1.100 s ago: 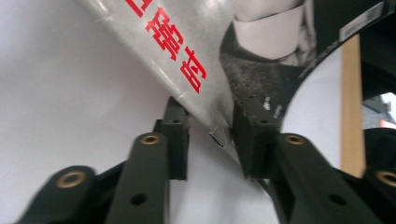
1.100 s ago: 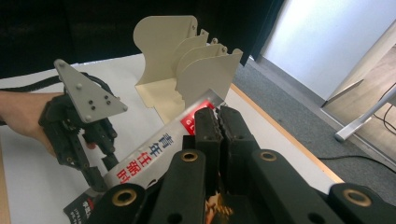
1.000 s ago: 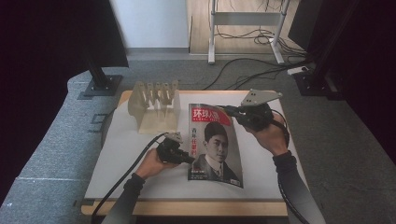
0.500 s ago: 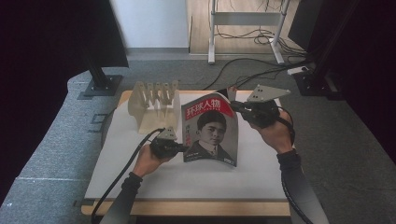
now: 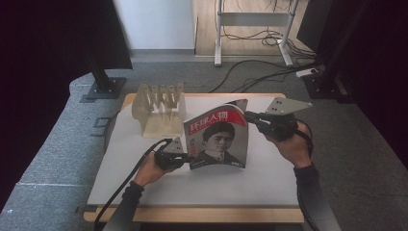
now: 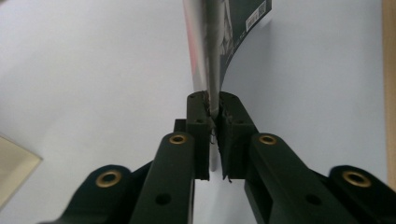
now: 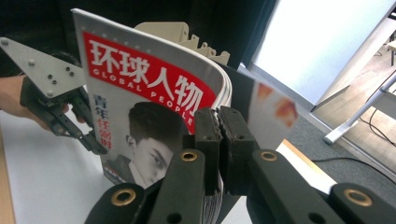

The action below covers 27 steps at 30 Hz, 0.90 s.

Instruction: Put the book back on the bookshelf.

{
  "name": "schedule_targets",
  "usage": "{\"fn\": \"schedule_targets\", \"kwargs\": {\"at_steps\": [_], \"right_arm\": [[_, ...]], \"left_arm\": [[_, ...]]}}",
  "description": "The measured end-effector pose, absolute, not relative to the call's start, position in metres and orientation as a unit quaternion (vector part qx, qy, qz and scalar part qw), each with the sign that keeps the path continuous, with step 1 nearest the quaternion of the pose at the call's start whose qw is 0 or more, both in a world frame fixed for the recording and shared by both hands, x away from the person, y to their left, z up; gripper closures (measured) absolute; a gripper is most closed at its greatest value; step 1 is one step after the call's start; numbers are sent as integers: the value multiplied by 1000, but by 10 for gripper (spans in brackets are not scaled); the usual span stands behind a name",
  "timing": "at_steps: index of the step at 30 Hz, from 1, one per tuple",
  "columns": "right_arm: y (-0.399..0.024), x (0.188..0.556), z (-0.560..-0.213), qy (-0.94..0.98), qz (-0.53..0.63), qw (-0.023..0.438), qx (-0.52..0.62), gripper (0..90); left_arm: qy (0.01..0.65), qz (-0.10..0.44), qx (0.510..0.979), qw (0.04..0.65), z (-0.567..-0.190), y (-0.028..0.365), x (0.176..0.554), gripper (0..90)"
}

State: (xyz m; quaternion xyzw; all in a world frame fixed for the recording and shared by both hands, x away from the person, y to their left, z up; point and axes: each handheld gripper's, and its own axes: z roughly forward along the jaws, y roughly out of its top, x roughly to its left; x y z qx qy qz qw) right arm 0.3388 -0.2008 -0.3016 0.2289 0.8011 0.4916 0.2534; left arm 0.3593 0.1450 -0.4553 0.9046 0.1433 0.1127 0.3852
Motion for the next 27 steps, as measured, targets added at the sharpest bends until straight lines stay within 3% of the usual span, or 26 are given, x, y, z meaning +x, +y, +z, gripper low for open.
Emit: {"fn": "schedule_targets", "kwargs": {"at_steps": [10, 17, 24, 27], "right_arm": [[-209, 334, -304, 800, 493, 254, 230, 854], [-209, 334, -303, 800, 493, 255, 228, 851], [-209, 336, -305, 803, 482, 265, 231, 836], [-213, 338, -306, 801, 480, 267, 237, 760]], "left_arm": [[146, 129, 867, 459, -405, 145, 361, 781], [137, 138, 873, 446, -394, 131, 361, 782], [140, 132, 876, 442, -393, 132, 361, 861], [134, 124, 877, 444, -393, 133, 363, 865]]}}
